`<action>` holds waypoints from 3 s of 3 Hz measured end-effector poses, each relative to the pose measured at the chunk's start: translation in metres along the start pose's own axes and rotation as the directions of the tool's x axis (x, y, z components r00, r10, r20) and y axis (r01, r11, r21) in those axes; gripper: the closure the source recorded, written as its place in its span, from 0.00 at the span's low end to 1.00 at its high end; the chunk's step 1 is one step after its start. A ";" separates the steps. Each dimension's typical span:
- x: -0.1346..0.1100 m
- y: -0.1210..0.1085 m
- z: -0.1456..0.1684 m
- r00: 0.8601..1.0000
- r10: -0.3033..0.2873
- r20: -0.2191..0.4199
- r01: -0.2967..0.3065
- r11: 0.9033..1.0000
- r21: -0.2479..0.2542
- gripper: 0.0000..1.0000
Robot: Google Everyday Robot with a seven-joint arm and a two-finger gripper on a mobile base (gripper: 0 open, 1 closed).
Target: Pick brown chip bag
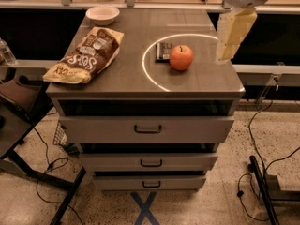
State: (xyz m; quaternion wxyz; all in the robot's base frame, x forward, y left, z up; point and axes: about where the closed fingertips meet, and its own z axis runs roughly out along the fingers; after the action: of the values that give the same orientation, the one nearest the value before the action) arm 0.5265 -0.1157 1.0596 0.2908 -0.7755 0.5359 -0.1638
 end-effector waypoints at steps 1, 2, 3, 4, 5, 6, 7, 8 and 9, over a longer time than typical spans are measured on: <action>-0.003 -0.005 0.000 1.000 -0.017 -0.010 0.017 1.000 0.007 0.00; -0.041 -0.038 0.035 0.991 -0.132 -0.002 0.132 0.990 0.048 0.00; -0.107 -0.088 0.100 0.962 -0.272 0.000 0.270 0.957 0.108 0.00; -0.141 -0.113 0.141 0.938 -0.346 -0.023 0.346 0.930 0.127 0.00; -0.170 -0.124 0.195 0.916 -0.399 -0.030 0.400 0.909 0.120 0.00; -0.187 -0.129 0.244 0.892 -0.451 -0.017 0.450 0.888 0.090 0.00; -0.202 -0.132 0.276 0.855 -0.519 -0.010 0.518 0.853 0.060 0.00; -0.217 -0.128 0.296 0.794 -0.607 -0.011 0.607 0.794 0.025 0.00; -0.228 -0.108 0.318 0.736 -0.676 0.012 0.676 0.736 -0.019 0.00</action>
Offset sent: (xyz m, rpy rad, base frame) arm 0.0843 0.1404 -0.0047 -0.1190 -0.1982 0.2446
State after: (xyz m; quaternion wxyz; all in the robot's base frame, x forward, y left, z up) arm 0.7009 0.2111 0.8928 0.2038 -0.9207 0.2190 -0.2504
